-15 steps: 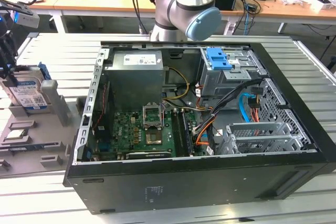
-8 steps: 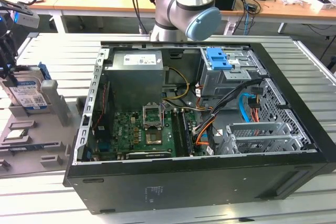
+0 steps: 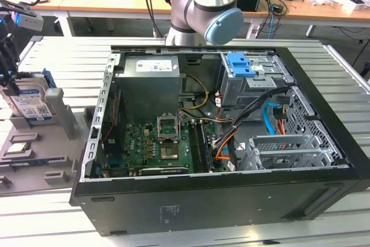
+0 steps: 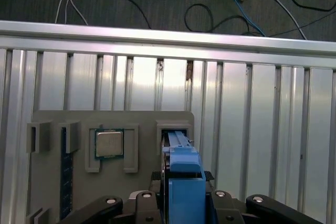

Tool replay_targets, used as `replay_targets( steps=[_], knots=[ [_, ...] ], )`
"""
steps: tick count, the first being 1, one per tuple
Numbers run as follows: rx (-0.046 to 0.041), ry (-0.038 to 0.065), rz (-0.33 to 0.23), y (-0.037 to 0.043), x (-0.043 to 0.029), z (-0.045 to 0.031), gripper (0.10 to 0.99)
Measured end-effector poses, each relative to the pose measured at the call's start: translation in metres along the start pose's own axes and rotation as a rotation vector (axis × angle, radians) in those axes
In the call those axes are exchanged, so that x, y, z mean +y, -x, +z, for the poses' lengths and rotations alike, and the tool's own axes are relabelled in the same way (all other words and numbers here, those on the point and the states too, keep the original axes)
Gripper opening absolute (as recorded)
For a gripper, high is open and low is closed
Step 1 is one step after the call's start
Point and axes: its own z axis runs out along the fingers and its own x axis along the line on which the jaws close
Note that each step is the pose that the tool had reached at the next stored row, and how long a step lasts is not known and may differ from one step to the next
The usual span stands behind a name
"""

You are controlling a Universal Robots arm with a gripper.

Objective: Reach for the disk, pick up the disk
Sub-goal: 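Pick up the disk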

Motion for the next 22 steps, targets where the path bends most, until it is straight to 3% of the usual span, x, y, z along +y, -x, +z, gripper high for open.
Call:
replay_targets(
  steps=[22],
  knots=[
    [0.0002,0.001,0.0,0.0001,-0.0014,-0.0286,0.369]
  ],
)
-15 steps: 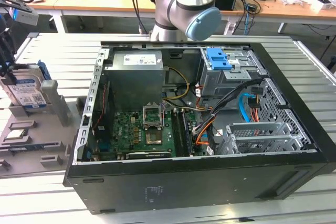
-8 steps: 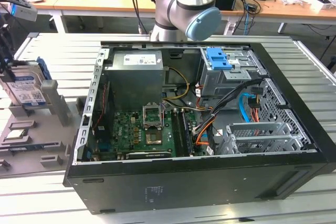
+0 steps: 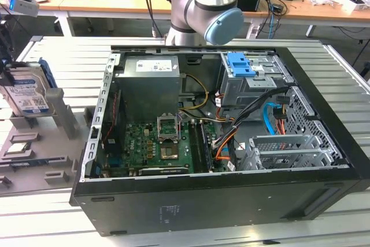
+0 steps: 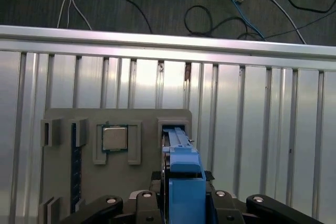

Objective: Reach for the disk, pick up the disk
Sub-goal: 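Pick up the disk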

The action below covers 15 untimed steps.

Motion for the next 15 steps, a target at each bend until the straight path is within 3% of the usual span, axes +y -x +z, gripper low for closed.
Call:
replay_targets(
  steps=[15],
  knots=[
    [0.0,0.0,0.0,-0.0002,-0.0021,-0.0347,0.369]
  ],
)
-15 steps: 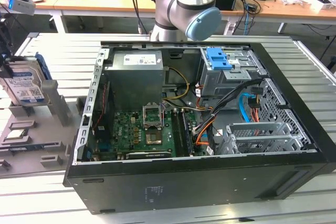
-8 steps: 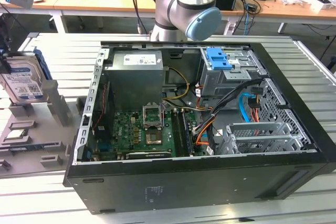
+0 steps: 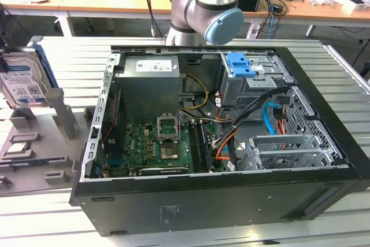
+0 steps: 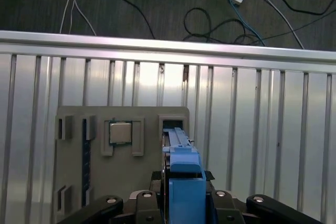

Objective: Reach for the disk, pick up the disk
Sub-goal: 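Pick up the disk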

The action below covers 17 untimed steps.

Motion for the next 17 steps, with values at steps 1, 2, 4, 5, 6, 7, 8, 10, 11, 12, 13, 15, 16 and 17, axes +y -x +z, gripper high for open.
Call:
replay_targets(
  steps=[1,2,4,5,6,7,8,10,11,12,13,15,16,17],
  knots=[
    [0.0,0.0,0.0,0.0,-0.0001,-0.0022,0.369],
    [0.0,0.0,0.0,0.0,-0.0002,-0.0058,0.369],
    [0.0001,0.0,0.0,0.0,-0.0004,-0.0125,0.369],
    [0.0,0.0,0.0,0.0,-0.0005,-0.0139,0.369],
    [0.0,0.0,0.0,0.0,-0.0006,-0.0167,0.369],
    [0.0,0.0,0.0,-0.0001,-0.0006,-0.0186,0.369],
    [0.0,0.0,0.0,0.0,-0.0007,-0.0203,0.369],
    [0.0,0.0,0.0,0.0,-0.0008,-0.0237,0.369],
    [-0.0001,0.0,0.0,-0.0001,-0.0008,-0.0255,0.369],
    [0.0,0.0,0.0,-0.0001,-0.0009,-0.0271,0.369],
    [0.0,0.0,0.0,-0.0001,-0.001,-0.0292,0.369],
    [0.0,0.0,0.0,-0.0001,-0.0011,-0.0329,0.369],
    [0.0,0.0,0.0,-0.0001,-0.0012,-0.0344,0.369],
    [0.0,0.0,0.0,-0.0001,-0.0012,-0.0363,0.369]
  ],
)
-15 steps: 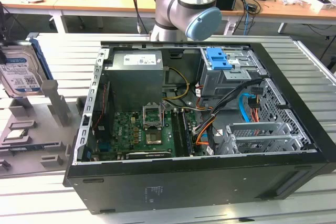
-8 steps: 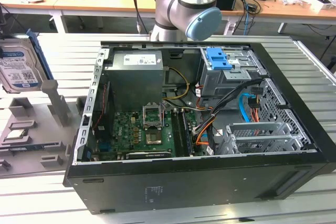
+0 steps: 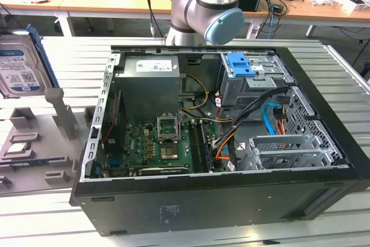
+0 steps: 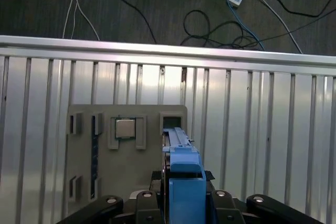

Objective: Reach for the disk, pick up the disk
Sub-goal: 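Pick up the disk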

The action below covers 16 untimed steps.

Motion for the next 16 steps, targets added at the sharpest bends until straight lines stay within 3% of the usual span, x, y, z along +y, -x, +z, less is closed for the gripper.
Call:
replay_targets(
  steps=[7,16],
  knots=[
    [-0.0001,0.0,0.0,0.0,-0.0004,-0.0113,0.369],
    [0.0,0.0,0.0,-0.0001,-0.0013,-0.037,0.369]
  ],
)
